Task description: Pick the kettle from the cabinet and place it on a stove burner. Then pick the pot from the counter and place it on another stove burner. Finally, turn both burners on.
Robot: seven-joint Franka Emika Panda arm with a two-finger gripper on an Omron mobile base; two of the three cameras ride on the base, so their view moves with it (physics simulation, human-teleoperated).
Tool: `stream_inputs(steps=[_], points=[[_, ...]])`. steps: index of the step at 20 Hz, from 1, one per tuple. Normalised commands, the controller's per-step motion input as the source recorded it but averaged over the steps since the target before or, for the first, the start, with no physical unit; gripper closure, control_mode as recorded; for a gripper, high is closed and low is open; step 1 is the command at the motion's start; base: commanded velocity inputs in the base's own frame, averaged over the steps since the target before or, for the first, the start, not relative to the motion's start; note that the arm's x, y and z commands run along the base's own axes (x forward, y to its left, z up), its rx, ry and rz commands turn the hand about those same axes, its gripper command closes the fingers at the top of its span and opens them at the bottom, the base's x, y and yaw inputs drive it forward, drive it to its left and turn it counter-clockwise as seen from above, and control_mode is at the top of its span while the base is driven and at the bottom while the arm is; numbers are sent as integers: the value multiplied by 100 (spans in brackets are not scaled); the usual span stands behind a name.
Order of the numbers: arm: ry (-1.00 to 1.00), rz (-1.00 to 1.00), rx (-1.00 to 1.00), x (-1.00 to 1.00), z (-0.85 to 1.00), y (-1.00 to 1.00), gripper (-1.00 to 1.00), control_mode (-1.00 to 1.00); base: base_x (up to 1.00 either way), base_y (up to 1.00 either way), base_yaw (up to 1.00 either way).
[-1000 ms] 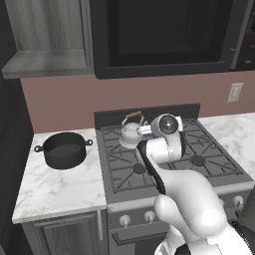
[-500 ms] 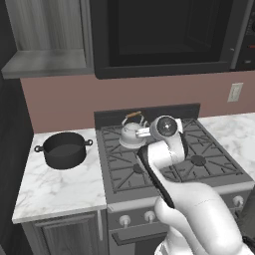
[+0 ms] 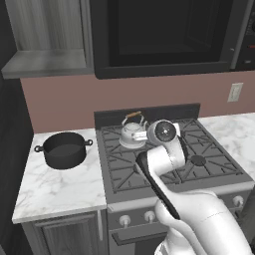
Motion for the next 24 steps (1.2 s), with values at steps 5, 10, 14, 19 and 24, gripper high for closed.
stream_inputs(steps=[5,10,14,19,24], points=[[0,0,5,-5,0,30,-100,-100,0,0,0],[0,0,7,-3,0,29,-100,-100,0,0,0],[1,0,7,-4,0,30,-100,-100,0,0,0],[4,0,9,-2,1,32,-100,-100,0,0,0],[4,0,9,-2,0,33,-100,-100,0,0,0]])
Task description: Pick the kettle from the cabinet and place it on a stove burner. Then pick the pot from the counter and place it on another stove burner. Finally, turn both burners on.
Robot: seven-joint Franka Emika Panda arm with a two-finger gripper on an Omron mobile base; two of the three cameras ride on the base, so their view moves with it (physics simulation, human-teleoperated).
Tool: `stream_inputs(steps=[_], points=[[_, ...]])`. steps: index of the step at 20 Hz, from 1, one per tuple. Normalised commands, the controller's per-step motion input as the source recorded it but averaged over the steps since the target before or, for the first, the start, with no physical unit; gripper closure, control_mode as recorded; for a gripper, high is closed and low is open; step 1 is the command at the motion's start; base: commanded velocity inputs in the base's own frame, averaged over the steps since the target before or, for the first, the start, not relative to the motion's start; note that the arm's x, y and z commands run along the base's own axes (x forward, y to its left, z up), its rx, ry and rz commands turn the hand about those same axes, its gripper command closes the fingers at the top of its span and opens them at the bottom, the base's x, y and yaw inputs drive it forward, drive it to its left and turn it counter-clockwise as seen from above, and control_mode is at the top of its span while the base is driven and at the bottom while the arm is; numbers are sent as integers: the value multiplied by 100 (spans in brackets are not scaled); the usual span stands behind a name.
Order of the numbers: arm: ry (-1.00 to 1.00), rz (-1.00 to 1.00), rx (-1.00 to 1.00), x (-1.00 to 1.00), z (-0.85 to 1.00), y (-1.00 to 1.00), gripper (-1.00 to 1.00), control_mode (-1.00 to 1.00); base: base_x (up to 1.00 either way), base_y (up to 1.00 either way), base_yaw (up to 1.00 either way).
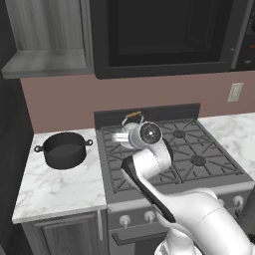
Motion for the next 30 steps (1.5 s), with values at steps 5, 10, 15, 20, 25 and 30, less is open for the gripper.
stream_inputs(steps=[5,10,15,20,25,30], points=[[2,0,7,-1,0,33,-100,-100,0,0,0],[1,0,6,0,0,35,-100,-100,0,0,0],[1,0,6,0,0,34,-100,-100,0,0,0],[3,0,7,0,1,25,-100,-100,0,0,0],[5,0,6,0,0,23,-100,-100,0,0,0],[6,0,5,0,0,23,-100,-100,0,0,0]])
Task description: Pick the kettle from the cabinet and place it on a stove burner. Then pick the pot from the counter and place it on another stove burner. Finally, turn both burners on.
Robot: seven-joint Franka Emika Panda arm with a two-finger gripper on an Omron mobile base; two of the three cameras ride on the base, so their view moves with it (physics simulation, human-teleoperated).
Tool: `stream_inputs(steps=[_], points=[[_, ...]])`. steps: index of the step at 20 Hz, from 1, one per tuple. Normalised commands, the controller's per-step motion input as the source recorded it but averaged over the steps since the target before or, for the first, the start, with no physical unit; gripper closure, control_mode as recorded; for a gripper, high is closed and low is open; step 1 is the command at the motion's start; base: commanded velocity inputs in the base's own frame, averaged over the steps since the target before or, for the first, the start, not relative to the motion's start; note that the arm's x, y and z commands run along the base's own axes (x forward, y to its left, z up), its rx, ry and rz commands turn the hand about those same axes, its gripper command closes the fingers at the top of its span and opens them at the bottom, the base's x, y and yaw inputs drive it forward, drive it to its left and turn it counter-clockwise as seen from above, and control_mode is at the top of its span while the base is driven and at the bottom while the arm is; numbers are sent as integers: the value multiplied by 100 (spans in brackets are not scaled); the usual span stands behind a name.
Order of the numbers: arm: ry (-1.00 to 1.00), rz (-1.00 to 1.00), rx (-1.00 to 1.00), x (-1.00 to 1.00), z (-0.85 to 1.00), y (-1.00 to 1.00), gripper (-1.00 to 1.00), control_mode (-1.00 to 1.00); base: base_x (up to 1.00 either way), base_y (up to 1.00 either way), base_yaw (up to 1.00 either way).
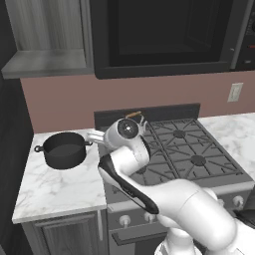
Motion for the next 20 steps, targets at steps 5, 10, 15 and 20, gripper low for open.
stream_inputs(steps=[5,10,15,20], points=[[10,0,4,11,0,26,-100,-100,0,0,0],[6,0,2,14,0,21,-100,-100,0,0,0],[0,-1,0,7,-2,25,-100,-100,0,0,0],[0,-1,0,1,-9,19,-100,-100,0,0,0]])
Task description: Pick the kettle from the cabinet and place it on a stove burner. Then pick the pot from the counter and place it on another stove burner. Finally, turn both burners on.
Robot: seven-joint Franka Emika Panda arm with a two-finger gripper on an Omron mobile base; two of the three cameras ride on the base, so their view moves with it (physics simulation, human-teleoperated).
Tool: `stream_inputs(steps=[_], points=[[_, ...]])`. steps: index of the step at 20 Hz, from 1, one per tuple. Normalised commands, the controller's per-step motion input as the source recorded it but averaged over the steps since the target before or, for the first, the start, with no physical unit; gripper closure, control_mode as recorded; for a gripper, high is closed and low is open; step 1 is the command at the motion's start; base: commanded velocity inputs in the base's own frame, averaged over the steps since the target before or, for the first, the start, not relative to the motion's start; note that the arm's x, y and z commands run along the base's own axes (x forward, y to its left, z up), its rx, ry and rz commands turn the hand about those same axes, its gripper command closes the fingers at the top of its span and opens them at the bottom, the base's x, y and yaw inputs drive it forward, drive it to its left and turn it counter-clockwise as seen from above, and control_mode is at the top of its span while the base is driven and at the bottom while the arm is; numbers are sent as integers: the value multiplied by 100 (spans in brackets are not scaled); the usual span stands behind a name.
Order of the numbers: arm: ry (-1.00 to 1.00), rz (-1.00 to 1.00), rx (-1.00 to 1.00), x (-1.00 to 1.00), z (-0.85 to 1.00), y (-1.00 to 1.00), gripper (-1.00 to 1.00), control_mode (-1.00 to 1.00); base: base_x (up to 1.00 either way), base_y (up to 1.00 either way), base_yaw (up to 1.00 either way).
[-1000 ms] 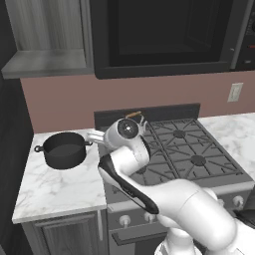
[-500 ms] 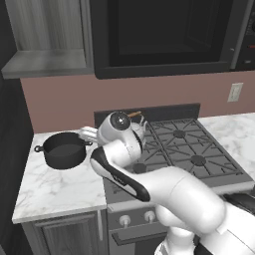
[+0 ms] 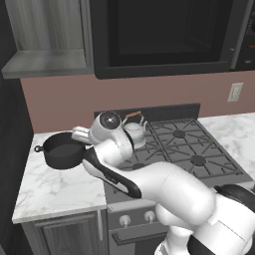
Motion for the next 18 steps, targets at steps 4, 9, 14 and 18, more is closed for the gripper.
stream_inputs(steps=[4,9,14,18], points=[[0,-2,0,0,-13,9,-100,-100,0,0,0],[3,-2,3,9,-8,5,-100,-100,0,0,0],[6,-2,4,13,-11,3,-100,-100,0,0,0],[6,-3,0,10,-13,5,-100,-100,0,0,0]])
